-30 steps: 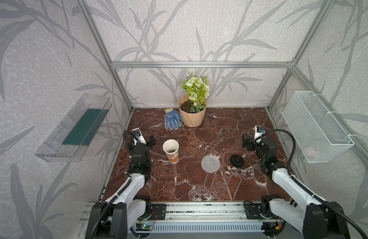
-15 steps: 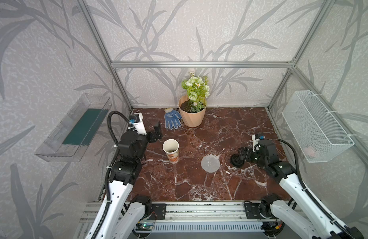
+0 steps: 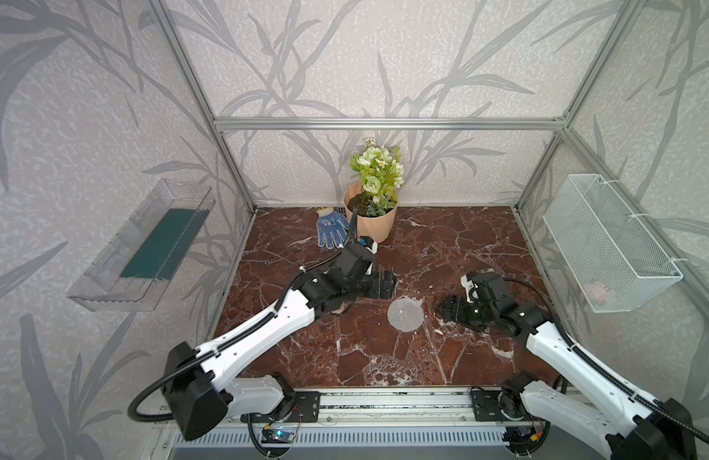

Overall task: Put the leak-proof paper on the milk tea cups
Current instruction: Pick up the leak-proof paper from the center of the board.

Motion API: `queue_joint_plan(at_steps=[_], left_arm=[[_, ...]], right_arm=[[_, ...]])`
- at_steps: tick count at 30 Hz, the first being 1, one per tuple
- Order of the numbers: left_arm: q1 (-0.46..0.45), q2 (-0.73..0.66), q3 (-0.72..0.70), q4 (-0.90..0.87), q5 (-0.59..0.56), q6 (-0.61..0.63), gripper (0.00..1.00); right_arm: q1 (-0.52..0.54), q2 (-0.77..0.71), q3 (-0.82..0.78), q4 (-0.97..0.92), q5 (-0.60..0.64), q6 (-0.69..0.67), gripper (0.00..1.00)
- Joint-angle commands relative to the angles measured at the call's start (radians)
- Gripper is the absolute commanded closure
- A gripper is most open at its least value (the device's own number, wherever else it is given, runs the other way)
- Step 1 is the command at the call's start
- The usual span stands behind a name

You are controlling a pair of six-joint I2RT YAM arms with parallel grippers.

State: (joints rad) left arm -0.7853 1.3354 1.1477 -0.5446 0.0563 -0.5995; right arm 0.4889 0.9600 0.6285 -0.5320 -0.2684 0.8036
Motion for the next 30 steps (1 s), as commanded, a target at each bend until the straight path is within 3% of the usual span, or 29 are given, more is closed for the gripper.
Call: queue_joint_plan(at_steps=[1,6,12,30], left_arm=[[-0.018,0.118,0.086,-0.192,0.018,-0.101,0.11],[-0.019,0.327,0.172,-0.24,0.079,-0.087,0.12],[-0.015,0.474,0.239,-0.217,0.099,-0.06,0.19],[0.044,0.614,0.186,-0.151,0.198,-0.059,0.42]], right_arm=[[0.059,0.023,-0.061,0.091,-0.02,0.152,0.23],[0.109,0.128,-0.151,0.319,-0.009,0.249,0.24],[0.112,0.229,-0.202,0.506,-0.02,0.27,0.28],[0.113,0.491,-0.245,0.804,-0.044,0.318,0.52]])
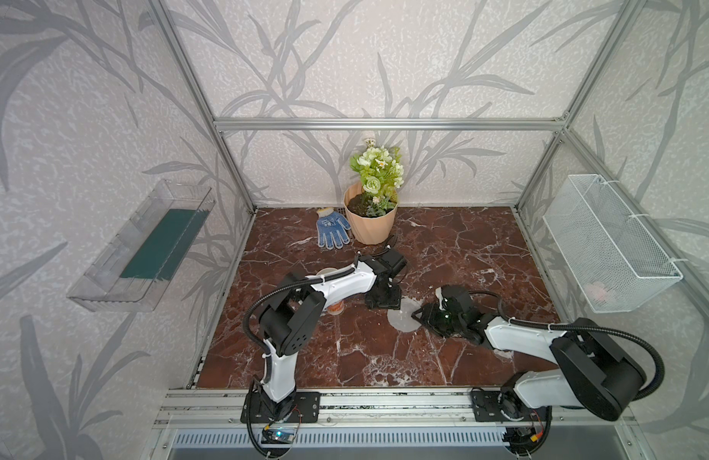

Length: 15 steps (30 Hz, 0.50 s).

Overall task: Put the leak-proof paper on the milk tea cups
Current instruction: Pick up the leak-proof paper from the center of the board.

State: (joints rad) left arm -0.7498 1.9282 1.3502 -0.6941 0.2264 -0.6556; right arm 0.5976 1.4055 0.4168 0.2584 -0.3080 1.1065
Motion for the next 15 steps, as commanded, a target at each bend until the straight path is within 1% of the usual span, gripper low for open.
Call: queue_joint_plan(at_steps=[1,6,12,15], left_arm=[[0.011,0.026,-0.016,0.0,0.036,-0.003,0.44],[0.02,0.048,-0.016,0.009,0.068,0.002,0.5],[0.024,0.064,-0.018,0.024,0.102,0.006,0.59],[0.025,0.072,-0.011,0.023,0.114,0.012,0.6]], right_arm=[[0.005,0.052,-0.038,0.026,-0.003,0.02,0.52],[0.004,0.087,-0.053,0.095,-0.012,0.036,0.6],[0.004,0.114,-0.051,0.146,-0.014,0.039,0.63],[0.004,0.135,-0.052,0.195,-0.024,0.046,0.63]])
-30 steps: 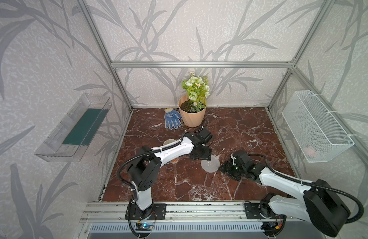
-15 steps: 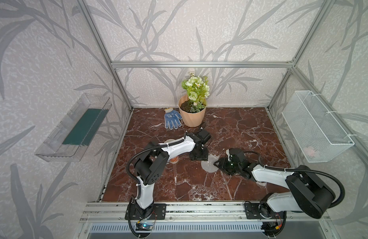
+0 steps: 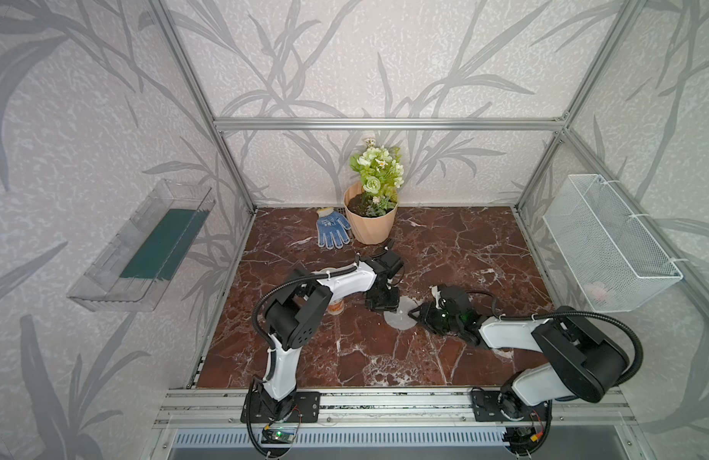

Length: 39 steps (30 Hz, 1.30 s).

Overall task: Put the leak-proof paper on the milk tea cups
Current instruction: Pick up the leak-proof paper from the center of the board.

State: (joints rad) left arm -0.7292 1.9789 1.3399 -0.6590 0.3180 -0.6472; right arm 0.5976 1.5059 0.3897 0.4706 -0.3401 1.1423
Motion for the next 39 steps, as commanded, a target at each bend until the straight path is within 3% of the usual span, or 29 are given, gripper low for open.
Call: queue_joint_plan(at_steps=[1,12,18,24,29,31,36,39], left_arm=[[0.004,0.024,0.001,-0.013,0.024,0.004,0.61],[0.021,0.013,-0.008,-0.01,0.017,0.001,0.6],[0.021,-0.066,0.024,0.016,0.001,-0.004,0.42],[0.024,-0.206,0.144,-0.059,-0.113,0.023,0.3],[0.05,-0.354,0.242,-0.212,-0.317,0.047,0.28],[0.093,-0.427,0.25,-0.268,-0.409,0.052,0.28],[0.287,-0.589,0.2,-0.372,-0.508,0.041,0.33],[0.422,-0.69,0.068,-0.345,-0.477,-0.005,0.35]], right_arm=[[0.004,0.043,-0.025,0.002,0.003,0.012,0.63],[0.004,0.001,-0.038,-0.011,0.031,-0.001,0.87],[-0.001,-0.114,-0.043,-0.093,0.03,-0.04,0.98],[-0.014,-0.307,-0.029,-0.281,0.031,-0.088,1.0],[-0.032,-0.474,0.023,-0.455,0.06,-0.126,1.0],[-0.049,-0.519,0.061,-0.523,0.045,-0.143,1.0],[-0.064,-0.535,0.174,-0.62,-0.002,-0.167,1.0],[-0.063,-0.501,0.264,-0.629,-0.057,-0.159,1.0]])
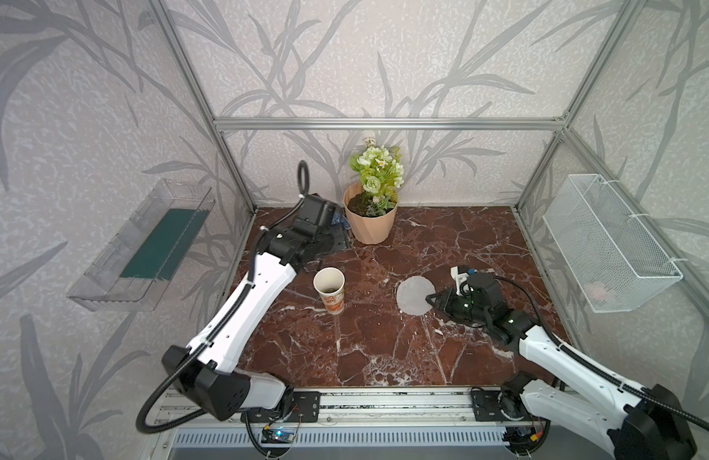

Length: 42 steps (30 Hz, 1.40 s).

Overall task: Put the leak-proof paper on the milk tea cups
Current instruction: Pick up the leak-proof paper from the center of the board, then move the cup to the center of the board.

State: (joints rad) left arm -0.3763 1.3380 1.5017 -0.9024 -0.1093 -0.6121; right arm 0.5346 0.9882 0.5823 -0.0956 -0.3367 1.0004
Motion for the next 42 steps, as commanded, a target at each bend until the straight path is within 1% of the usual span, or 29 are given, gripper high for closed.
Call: queue_joint_plan(at_steps=[1,3,6,9,11,16,18,21,23,27,32,33,42], left_arm=[[0.12,-0.079,-0.152,-0.078,-0.014,-0.063,0.35],[0.205,-0.123,-0.269,-0.03,0.049,-0.115,0.35],[0.291,-0.162,-0.436,0.06,0.118,-0.181,0.36],[0.339,-0.152,-0.558,0.14,0.159,-0.215,0.39],[0.368,-0.126,-0.628,0.203,0.217,-0.236,0.42],[0.39,-0.03,-0.752,0.333,0.284,-0.263,0.5],[0.395,0.026,-0.781,0.408,0.353,-0.265,0.53],[0.396,0.127,-0.776,0.493,0.465,-0.259,0.57],[0.396,0.171,-0.778,0.548,0.506,-0.272,0.59],[0.395,0.227,-0.775,0.609,0.543,-0.282,0.6],[0.381,0.279,-0.772,0.641,0.59,-0.293,0.64],[0.376,0.281,-0.776,0.647,0.599,-0.299,0.67],[0.342,0.256,-0.848,0.677,0.611,-0.366,0.7]], right_arm=[[0.0,0.035,0.108,-0.067,-0.08,-0.017,1.0],[0.001,0.078,0.178,-0.075,-0.122,-0.021,1.0],[0.017,0.151,0.282,-0.084,-0.162,-0.026,1.0],[0.05,0.226,0.376,-0.085,-0.187,-0.029,1.0],[0.069,0.267,0.425,-0.086,-0.193,-0.029,1.0],[0.087,0.336,0.495,-0.092,-0.187,-0.026,1.0],[0.087,0.348,0.502,-0.086,-0.185,-0.025,1.0],[0.084,0.35,0.51,-0.097,-0.176,-0.035,1.0],[0.073,0.341,0.503,-0.103,-0.171,-0.037,1.0],[0.037,0.304,0.474,-0.116,-0.171,-0.037,1.0],[0.001,0.262,0.446,-0.139,-0.173,-0.046,1.0],[-0.004,0.255,0.441,-0.143,-0.173,-0.045,1.0],[-0.016,0.241,0.437,-0.141,-0.178,-0.046,1.0]])
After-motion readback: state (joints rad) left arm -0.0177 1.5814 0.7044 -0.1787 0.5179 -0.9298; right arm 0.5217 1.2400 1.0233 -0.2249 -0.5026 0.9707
